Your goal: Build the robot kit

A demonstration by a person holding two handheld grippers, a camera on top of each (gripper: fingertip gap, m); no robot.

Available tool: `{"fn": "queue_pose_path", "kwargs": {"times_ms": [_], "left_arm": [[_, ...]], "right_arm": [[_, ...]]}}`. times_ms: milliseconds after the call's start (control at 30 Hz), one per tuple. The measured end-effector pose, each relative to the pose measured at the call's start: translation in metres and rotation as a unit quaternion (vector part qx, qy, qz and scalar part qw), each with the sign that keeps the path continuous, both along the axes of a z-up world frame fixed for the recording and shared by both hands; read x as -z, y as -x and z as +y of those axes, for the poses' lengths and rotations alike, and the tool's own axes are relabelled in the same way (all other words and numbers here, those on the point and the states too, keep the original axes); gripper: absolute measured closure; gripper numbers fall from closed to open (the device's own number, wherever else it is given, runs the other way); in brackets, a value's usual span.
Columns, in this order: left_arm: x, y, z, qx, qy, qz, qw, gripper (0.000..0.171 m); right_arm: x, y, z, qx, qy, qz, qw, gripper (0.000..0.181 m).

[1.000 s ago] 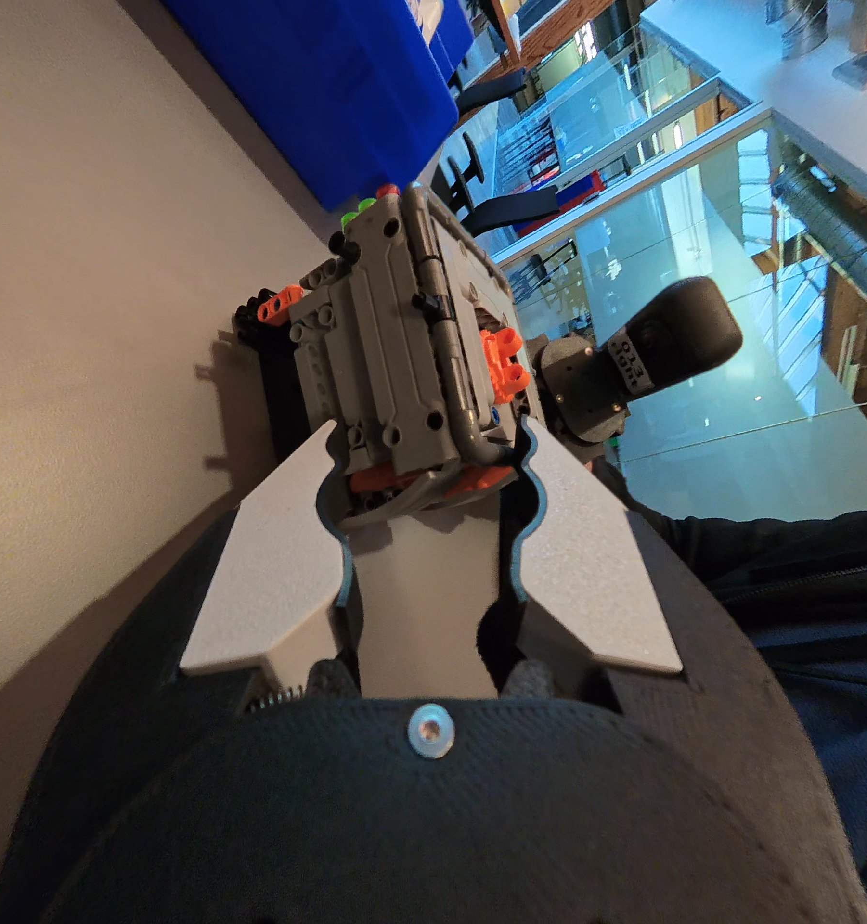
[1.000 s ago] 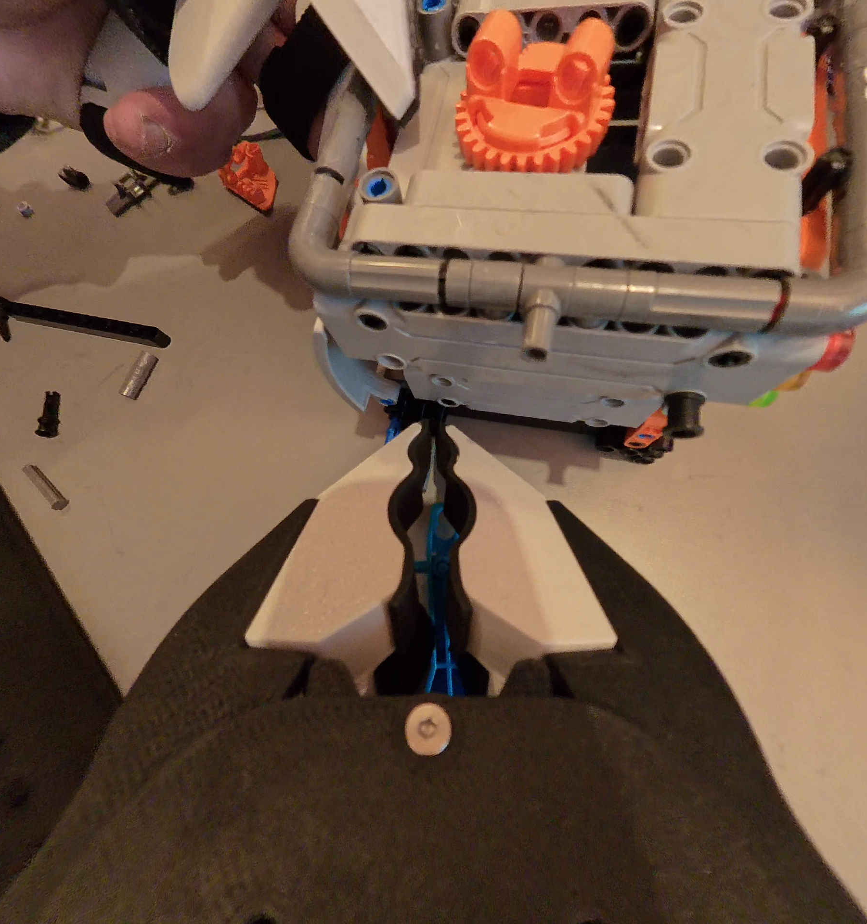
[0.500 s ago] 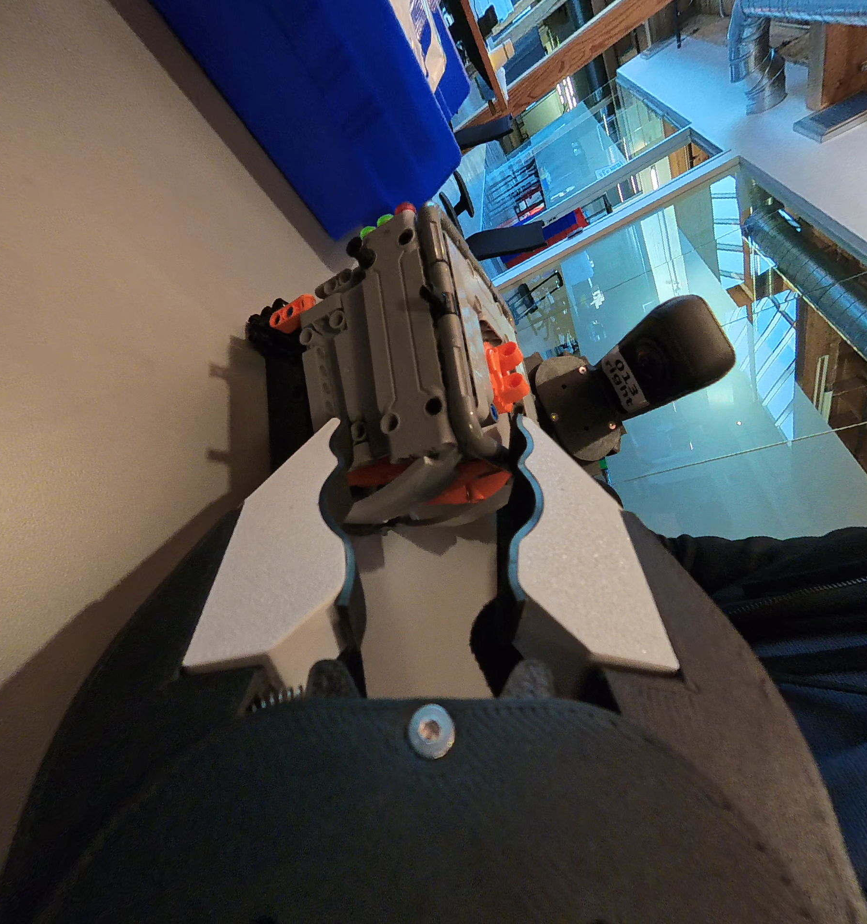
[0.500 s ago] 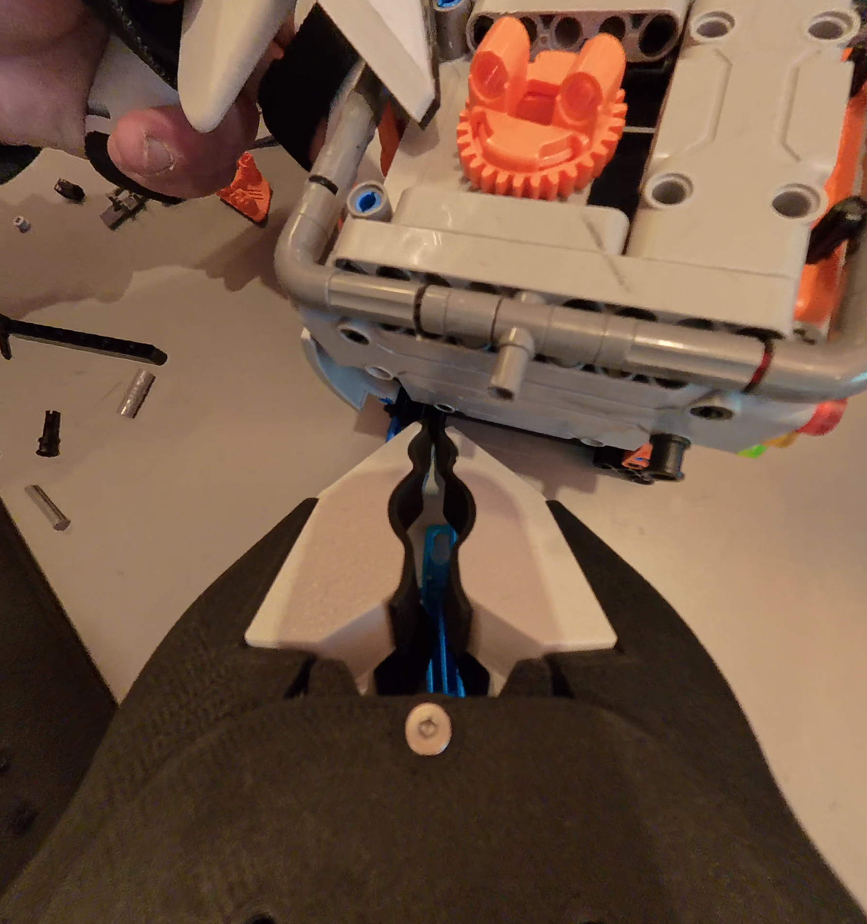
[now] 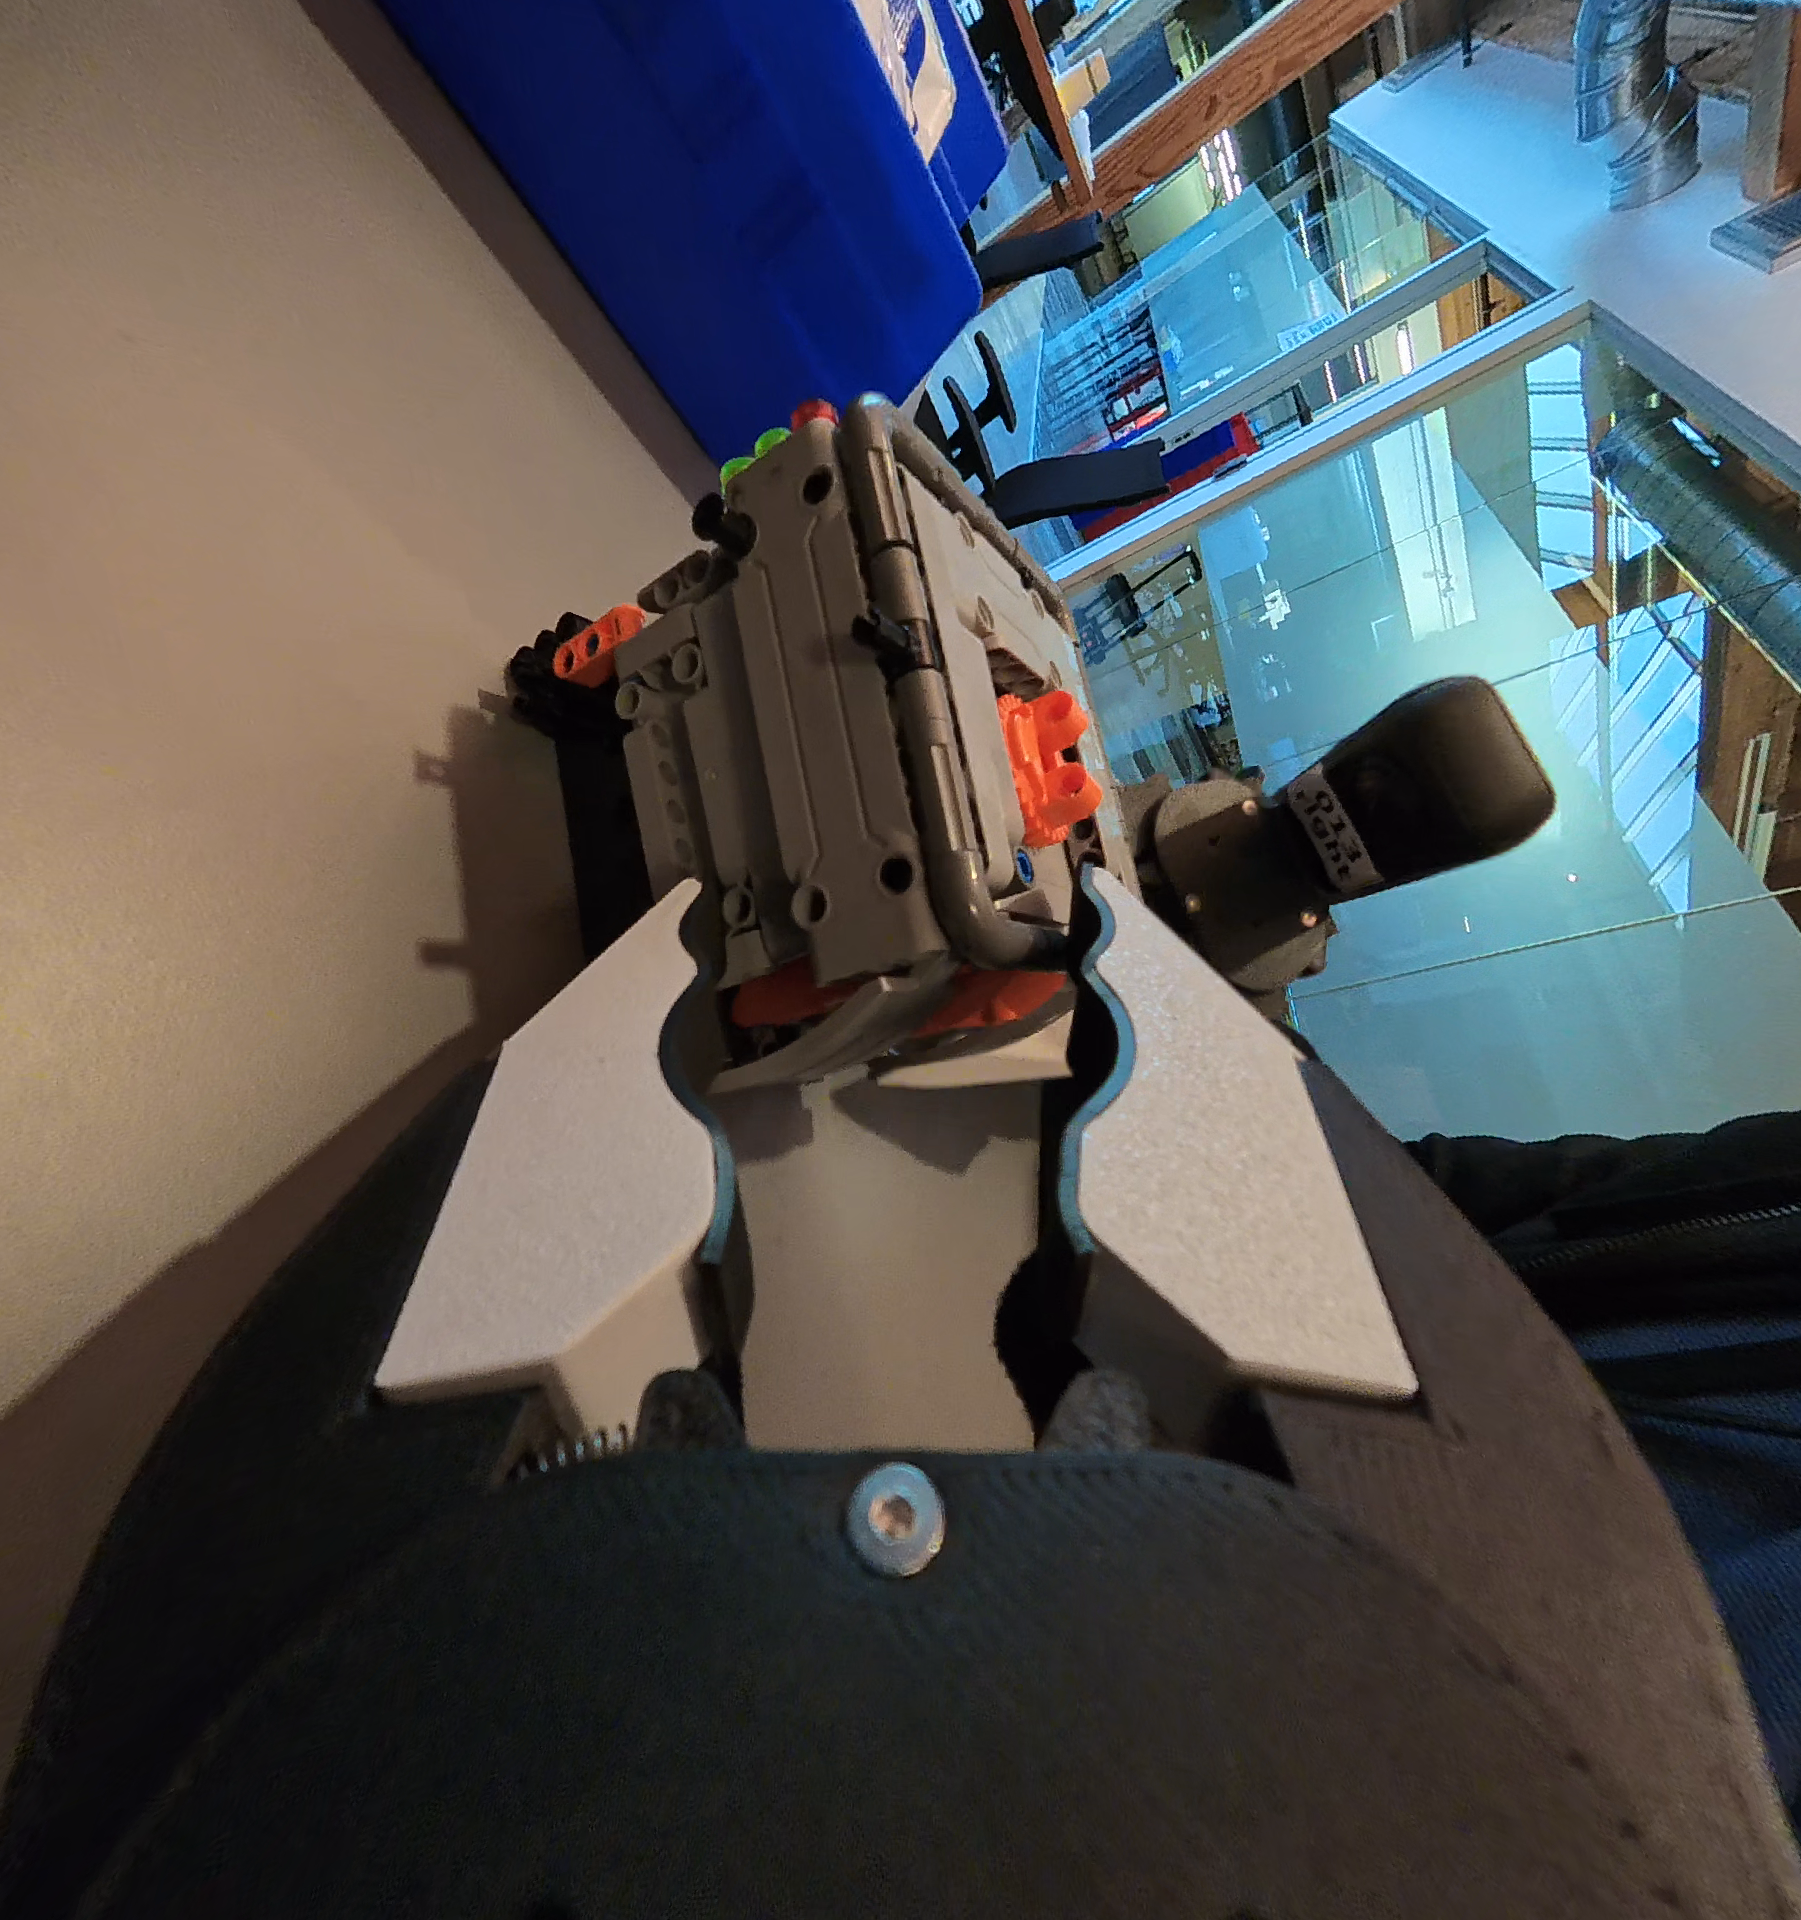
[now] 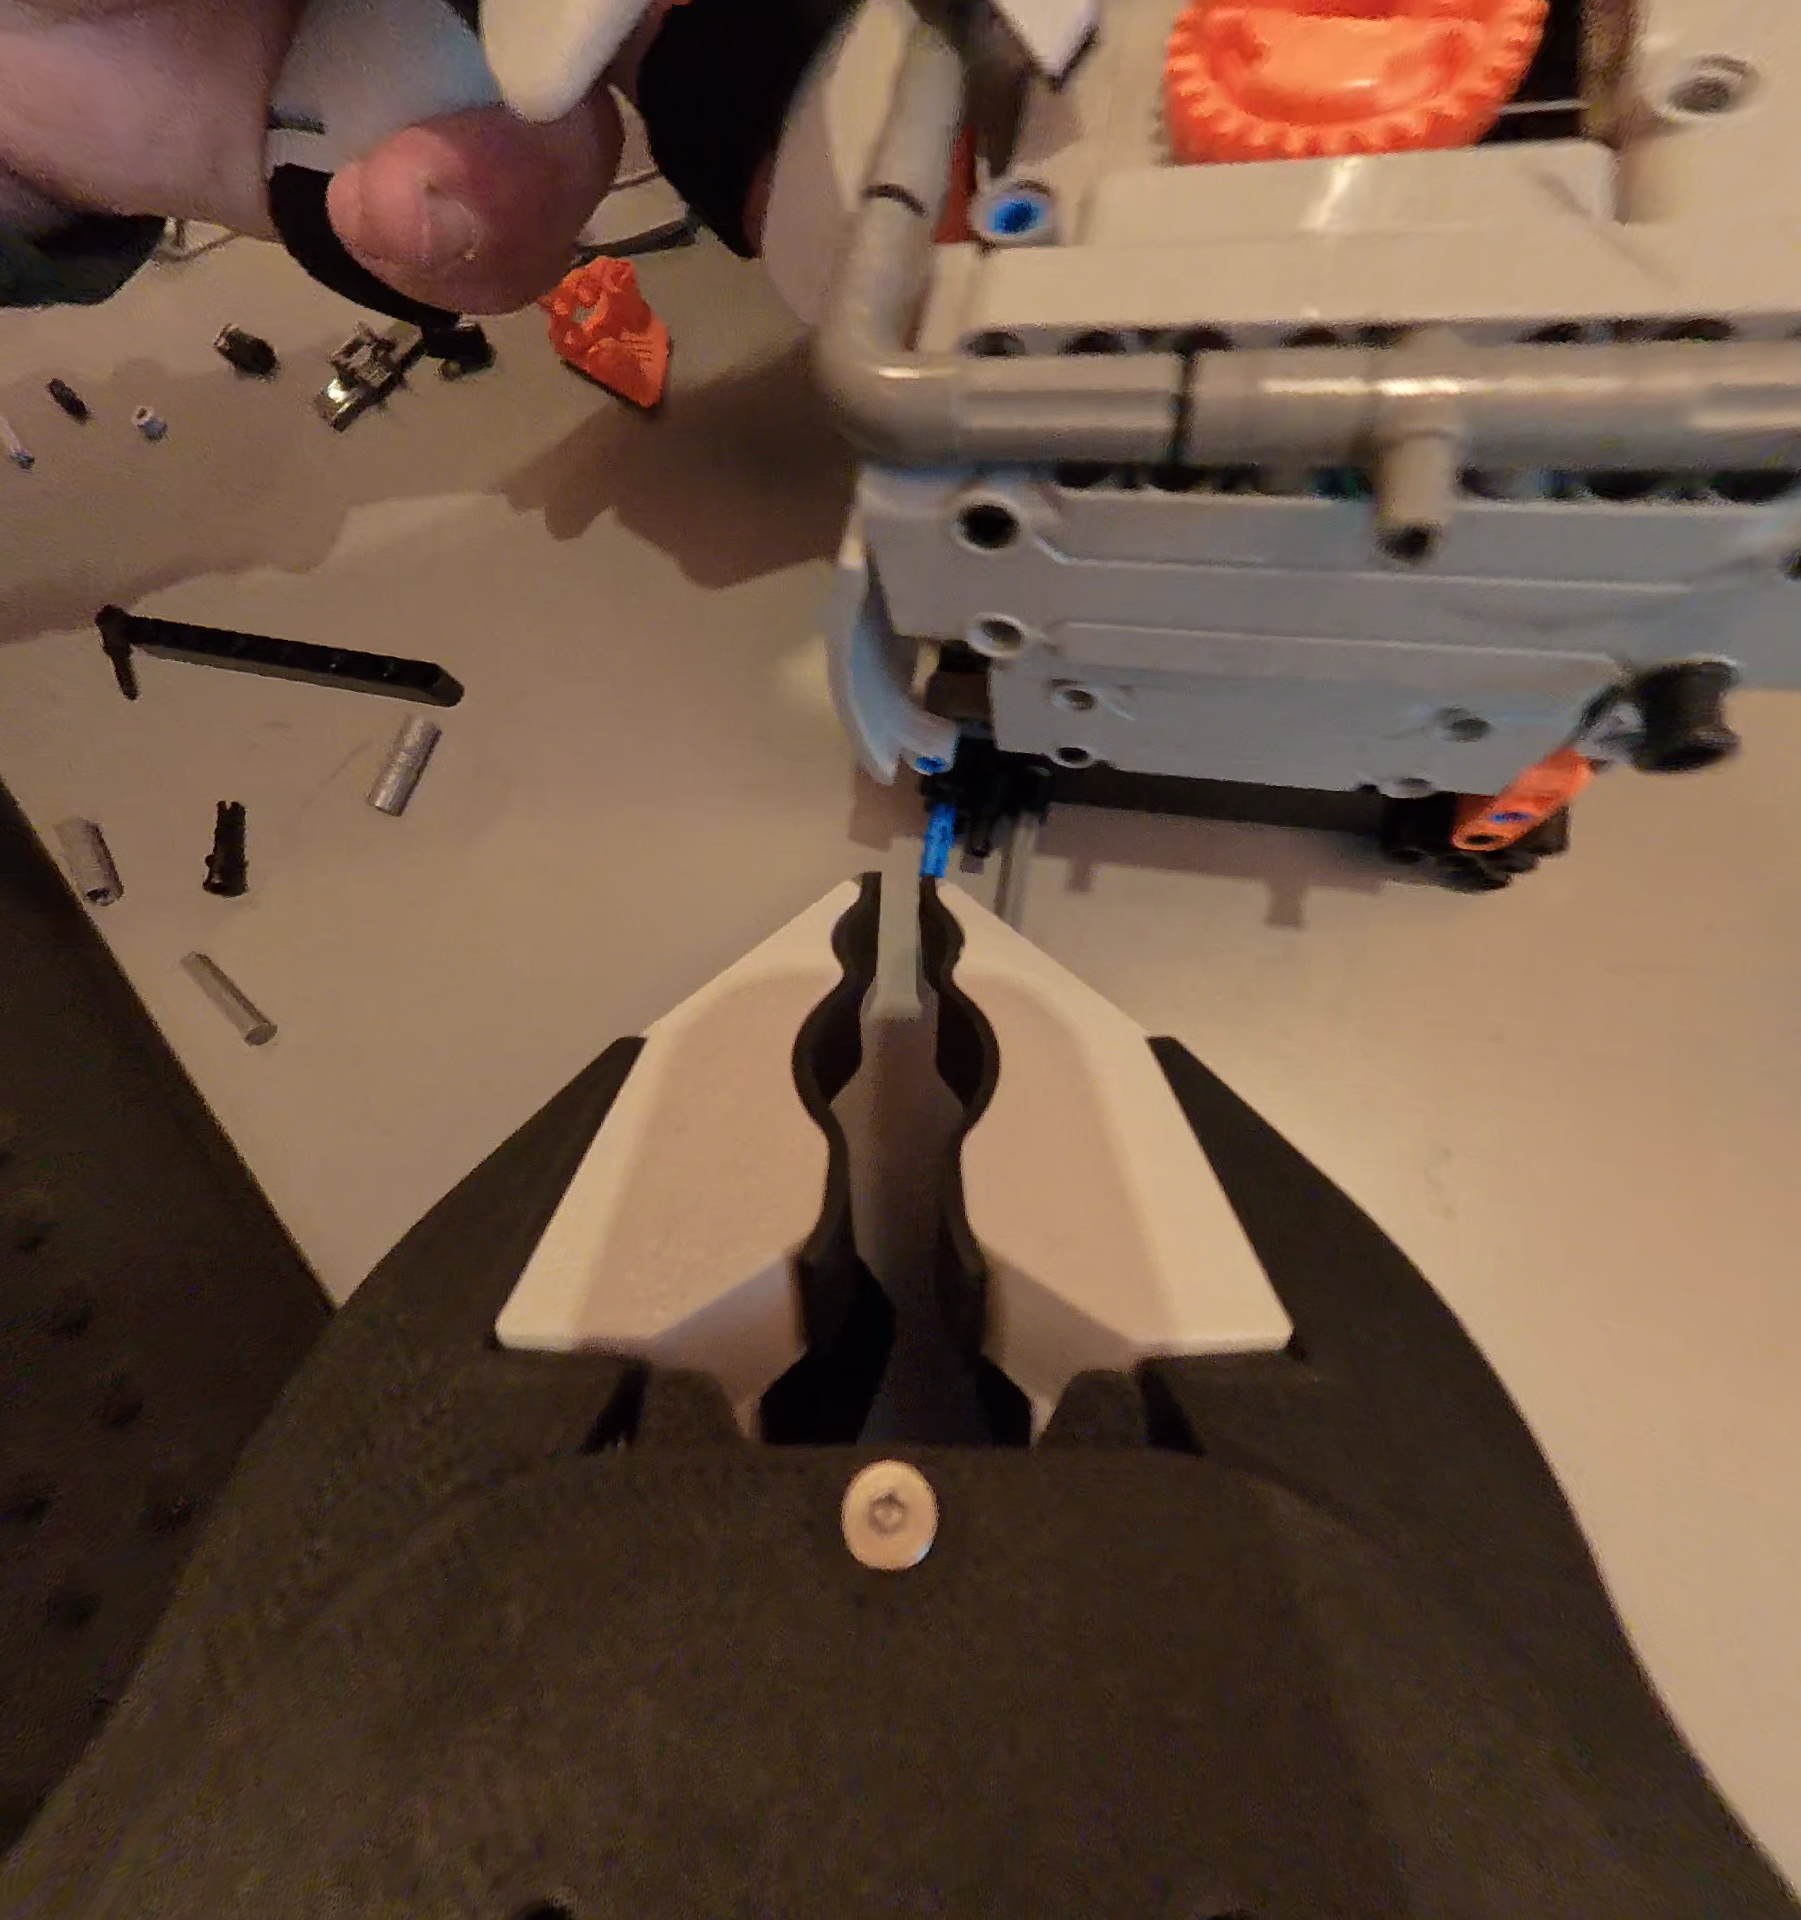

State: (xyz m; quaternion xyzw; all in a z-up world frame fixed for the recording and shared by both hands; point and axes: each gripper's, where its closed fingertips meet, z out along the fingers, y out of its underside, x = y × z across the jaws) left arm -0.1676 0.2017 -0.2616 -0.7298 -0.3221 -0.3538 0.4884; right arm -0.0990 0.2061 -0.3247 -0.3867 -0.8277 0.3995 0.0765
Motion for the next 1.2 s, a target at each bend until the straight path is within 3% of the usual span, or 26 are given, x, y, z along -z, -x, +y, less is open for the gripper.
{"fn": "queue_pose_path", "kwargs": {"times_ms": [500, 800, 900, 1067, 1200], "left_arm": [[0.000, 0.000, -0.004, -0.046, -0.018, -0.009, 0.999, 0.108], [-0.002, -0.006, -0.009, -0.038, -0.020, -0.007, 0.999, 0.104], [-0.002, -0.006, -0.017, -0.042, -0.023, -0.005, 0.999, 0.102], [-0.005, -0.003, -0.029, -0.055, -0.021, 0.013, 0.998, 0.097], [-0.001, -0.010, -0.033, -0.050, -0.013, 0.014, 0.999, 0.092]], "right_arm": [[-0.003, 0.005, 0.005, 0.046, -0.025, 0.030, 0.998, 0.178], [0.001, 0.004, -0.001, 0.028, -0.033, 0.034, 0.998, 0.177], [-0.010, 0.003, 0.000, 0.031, 0.000, 0.036, 0.999, 0.174], [-0.017, -0.001, 0.030, 0.051, 0.022, 0.022, 0.998, 0.162], [-0.015, 0.003, 0.046, 0.060, 0.017, 0.018, 0.998, 0.163]]}}
